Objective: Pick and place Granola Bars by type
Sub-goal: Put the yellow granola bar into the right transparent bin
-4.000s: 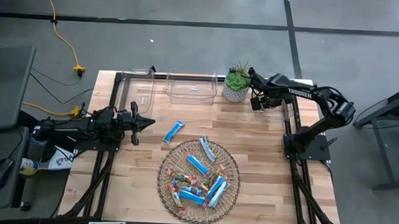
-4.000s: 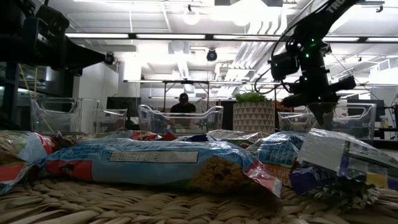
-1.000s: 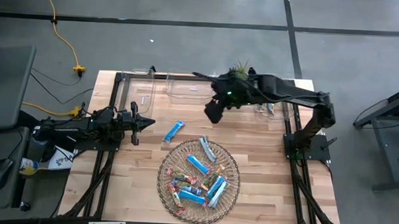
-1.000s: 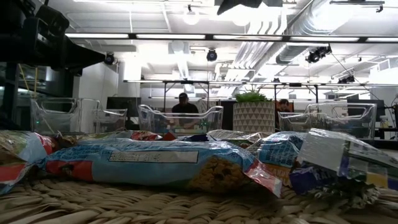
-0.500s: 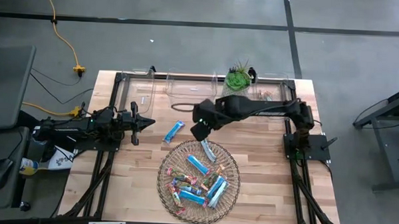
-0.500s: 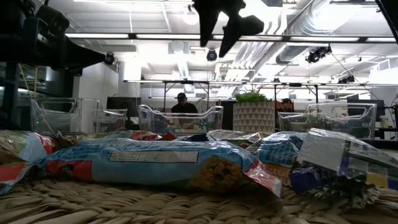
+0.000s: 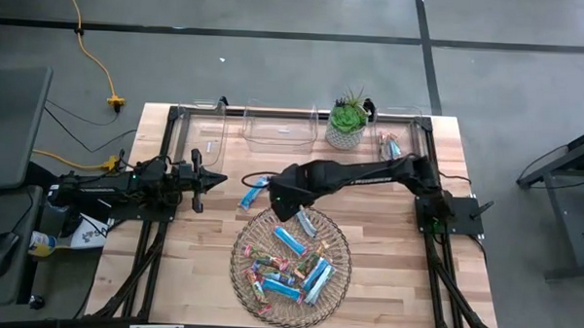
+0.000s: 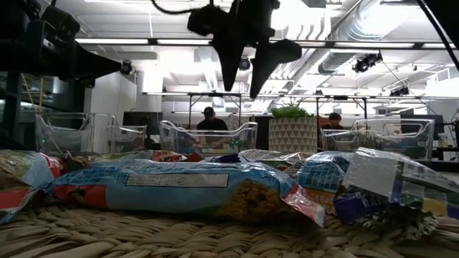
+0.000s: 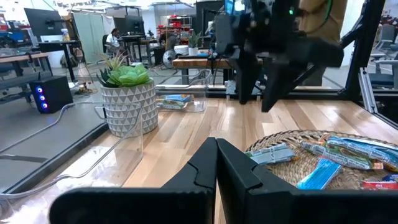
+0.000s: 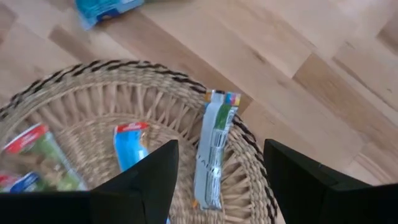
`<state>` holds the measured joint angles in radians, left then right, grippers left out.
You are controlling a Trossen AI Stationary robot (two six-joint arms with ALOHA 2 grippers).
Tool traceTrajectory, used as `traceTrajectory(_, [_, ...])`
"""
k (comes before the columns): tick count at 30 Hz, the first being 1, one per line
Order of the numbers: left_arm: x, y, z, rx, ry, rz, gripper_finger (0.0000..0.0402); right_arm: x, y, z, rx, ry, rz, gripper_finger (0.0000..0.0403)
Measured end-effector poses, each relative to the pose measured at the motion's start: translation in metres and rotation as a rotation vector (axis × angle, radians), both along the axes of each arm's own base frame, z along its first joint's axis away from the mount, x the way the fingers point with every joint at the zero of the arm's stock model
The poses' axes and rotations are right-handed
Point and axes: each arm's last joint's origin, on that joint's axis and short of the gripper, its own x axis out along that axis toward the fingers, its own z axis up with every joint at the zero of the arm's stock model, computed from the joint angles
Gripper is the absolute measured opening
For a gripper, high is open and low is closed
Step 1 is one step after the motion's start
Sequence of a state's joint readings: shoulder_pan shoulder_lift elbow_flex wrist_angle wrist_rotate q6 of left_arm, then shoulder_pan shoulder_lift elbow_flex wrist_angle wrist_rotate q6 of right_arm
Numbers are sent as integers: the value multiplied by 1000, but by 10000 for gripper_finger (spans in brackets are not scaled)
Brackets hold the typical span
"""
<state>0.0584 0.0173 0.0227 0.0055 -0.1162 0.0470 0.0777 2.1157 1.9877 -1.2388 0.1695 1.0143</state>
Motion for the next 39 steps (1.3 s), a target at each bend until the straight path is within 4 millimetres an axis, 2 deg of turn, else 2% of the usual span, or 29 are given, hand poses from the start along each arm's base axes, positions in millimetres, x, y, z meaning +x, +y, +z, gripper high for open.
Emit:
traceTrajectory(11, [0,0,0,0,0,0,3,10,10,-36,0,87,-61,220])
traceTrajectory(19, [0,0,0,0,0,0,3,11,11,-44,11,103,-60,220])
traceTrajectory(27, [0,0,0,0,0,0,3,6,13,-68,50,157,-50,220])
traceTrajectory(39, [0,0,0,0,0,0,3,8,15,-87,92,112,-41,220])
